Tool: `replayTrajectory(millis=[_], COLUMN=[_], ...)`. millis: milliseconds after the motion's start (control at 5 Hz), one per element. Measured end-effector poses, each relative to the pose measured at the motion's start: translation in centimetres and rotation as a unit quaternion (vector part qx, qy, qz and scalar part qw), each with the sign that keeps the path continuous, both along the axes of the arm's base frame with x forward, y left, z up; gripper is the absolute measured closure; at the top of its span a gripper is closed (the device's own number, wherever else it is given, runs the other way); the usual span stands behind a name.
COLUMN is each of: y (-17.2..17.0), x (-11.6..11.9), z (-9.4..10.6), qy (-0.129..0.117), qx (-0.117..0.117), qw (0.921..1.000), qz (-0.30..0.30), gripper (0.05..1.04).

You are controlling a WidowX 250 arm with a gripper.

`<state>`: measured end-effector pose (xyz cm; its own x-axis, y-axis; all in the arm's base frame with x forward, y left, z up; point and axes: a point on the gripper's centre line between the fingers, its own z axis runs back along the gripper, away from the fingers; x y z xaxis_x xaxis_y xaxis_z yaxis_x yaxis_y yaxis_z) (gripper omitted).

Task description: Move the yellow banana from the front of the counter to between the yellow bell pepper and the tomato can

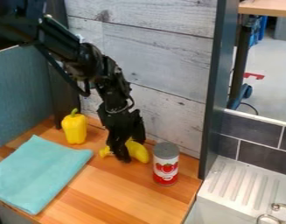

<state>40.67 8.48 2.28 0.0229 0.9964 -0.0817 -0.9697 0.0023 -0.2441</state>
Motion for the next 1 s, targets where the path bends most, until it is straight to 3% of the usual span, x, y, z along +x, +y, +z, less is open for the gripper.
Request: replayTrajectory(millis=[200, 400, 600, 800, 1000], y=[0.0, 0.0, -0.6, -0.6, -0.9], x=[-0.8, -1.8, -3.9, -7.3, -10.3], z=[3.1, 5.4, 7.2, 9.7, 10.8], qy=[-0.022, -0.014, 0.018, 0.078, 0.122], qx=[0.015, 0.029, 0.035, 0.052, 0.046], qw=[0.9996, 0.9983, 0.9894, 0.9629, 0.9163], qz=[-0.014, -0.048, -0.14, -0.253, -0.379], gripper=[0.083, 0.083, 0.082, 0.083, 0.083])
